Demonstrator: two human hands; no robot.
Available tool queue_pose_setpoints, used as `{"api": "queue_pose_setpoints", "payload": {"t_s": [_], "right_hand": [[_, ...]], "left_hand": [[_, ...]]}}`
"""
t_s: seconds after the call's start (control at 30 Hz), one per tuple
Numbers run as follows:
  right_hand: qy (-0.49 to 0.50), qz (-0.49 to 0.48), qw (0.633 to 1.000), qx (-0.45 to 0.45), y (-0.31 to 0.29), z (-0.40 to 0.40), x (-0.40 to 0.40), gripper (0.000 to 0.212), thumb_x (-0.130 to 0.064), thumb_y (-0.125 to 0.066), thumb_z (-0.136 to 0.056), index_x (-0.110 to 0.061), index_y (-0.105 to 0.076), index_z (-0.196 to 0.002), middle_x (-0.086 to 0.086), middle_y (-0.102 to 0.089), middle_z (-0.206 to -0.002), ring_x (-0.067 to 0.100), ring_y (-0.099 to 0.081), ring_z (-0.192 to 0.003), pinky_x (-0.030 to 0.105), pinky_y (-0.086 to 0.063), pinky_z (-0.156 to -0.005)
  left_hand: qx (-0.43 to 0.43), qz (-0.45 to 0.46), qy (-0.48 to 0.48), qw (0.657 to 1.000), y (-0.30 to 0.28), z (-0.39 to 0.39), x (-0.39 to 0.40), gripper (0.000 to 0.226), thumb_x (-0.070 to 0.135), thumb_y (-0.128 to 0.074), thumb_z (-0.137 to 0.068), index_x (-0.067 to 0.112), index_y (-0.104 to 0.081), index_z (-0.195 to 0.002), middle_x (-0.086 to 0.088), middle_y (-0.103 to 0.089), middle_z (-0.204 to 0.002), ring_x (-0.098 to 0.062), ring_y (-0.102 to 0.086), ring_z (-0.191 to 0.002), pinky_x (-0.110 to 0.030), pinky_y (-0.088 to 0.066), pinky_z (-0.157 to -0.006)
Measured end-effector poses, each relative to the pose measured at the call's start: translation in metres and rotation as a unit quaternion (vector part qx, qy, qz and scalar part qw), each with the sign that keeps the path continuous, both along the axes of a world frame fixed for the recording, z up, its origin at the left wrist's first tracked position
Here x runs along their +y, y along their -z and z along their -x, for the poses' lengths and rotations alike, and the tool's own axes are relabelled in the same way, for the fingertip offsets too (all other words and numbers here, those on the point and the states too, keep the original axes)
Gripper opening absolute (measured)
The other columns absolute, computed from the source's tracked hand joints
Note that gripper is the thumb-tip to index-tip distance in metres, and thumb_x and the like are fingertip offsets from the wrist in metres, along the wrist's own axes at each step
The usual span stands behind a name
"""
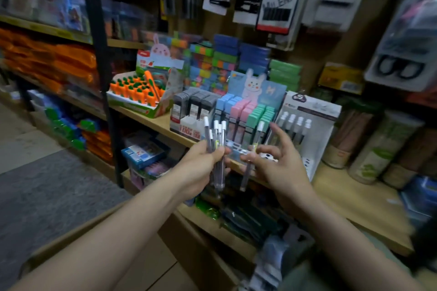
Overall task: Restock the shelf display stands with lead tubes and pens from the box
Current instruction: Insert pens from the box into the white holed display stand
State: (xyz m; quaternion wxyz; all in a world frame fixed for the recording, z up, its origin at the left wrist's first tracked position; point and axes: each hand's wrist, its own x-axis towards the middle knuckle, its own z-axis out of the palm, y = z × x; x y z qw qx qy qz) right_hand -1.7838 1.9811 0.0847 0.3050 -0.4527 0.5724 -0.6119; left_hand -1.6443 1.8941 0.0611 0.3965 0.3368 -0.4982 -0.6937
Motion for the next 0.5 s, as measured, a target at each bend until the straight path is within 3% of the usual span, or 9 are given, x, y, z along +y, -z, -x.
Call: {"api": "queue_pose_setpoints", "payload": {"t_s": [0.1, 0.23, 0.3, 0.4, 0.5], "right_hand": [[0.045, 0.063, 0.989, 0.122, -0.013, 0.037, 0.012, 0.08, 0.005, -0.061, -0.089, -0.046, -0.029, -0.143, 0.003, -0.055, -0.094, 0.01, -0.073, -0.08, 0.02, -0.055, -0.059], [0.163, 0.11, 0.962, 0.191, -0.023, 0.08, 0.023, 0.069, -0.004, -0.064, -0.09, -0.048, -0.036, -0.134, 0.002, -0.057, -0.095, 0.013, -0.073, -0.085, 0.04, -0.061, -0.074], [0.233, 0.115, 0.933, 0.247, -0.023, 0.098, 0.024, 0.066, -0.011, -0.07, -0.086, -0.045, -0.038, -0.133, -0.003, -0.063, -0.089, 0.008, -0.07, -0.084, 0.031, -0.059, -0.078], [0.282, 0.099, 0.898, 0.322, -0.019, 0.113, 0.02, 0.065, -0.016, -0.071, -0.086, -0.045, -0.036, -0.133, -0.01, -0.065, -0.087, -0.004, -0.064, -0.08, 0.014, -0.05, -0.07], [0.298, 0.082, 0.878, 0.365, -0.016, 0.12, 0.009, 0.064, -0.015, -0.07, -0.087, -0.042, -0.035, -0.133, -0.017, -0.062, -0.086, -0.009, -0.061, -0.078, 0.01, -0.047, -0.064]], "left_hand": [[-0.047, 0.054, 0.078, 0.994, -0.002, 0.025, 0.004, 0.012, 0.016, -0.046, -0.101, 0.009, -0.056, -0.1, -0.003, -0.061, -0.076, -0.007, -0.063, -0.059, -0.023, -0.052, -0.058], [-0.075, 0.086, 0.149, 0.982, 0.001, 0.049, 0.007, 0.012, 0.018, -0.045, -0.102, 0.008, -0.051, -0.098, -0.003, -0.053, -0.076, -0.007, -0.055, -0.056, -0.022, -0.048, -0.054], [-0.061, 0.071, 0.175, 0.98, 0.004, 0.057, 0.007, 0.008, 0.017, -0.045, -0.102, 0.01, -0.047, -0.103, -0.005, -0.05, -0.084, -0.01, -0.048, -0.059, -0.022, -0.044, -0.052], [-0.036, 0.047, 0.197, 0.979, 0.01, 0.067, 0.009, 0.009, 0.015, -0.044, -0.102, 0.019, -0.046, -0.109, -0.005, -0.05, -0.091, -0.011, -0.044, -0.059, -0.02, -0.041, -0.049], [-0.006, 0.027, 0.205, 0.978, 0.014, 0.076, 0.01, 0.012, 0.014, -0.043, -0.102, 0.024, -0.046, -0.108, -0.005, -0.048, -0.088, -0.008, -0.045, -0.053, -0.018, -0.04, -0.046]]}}
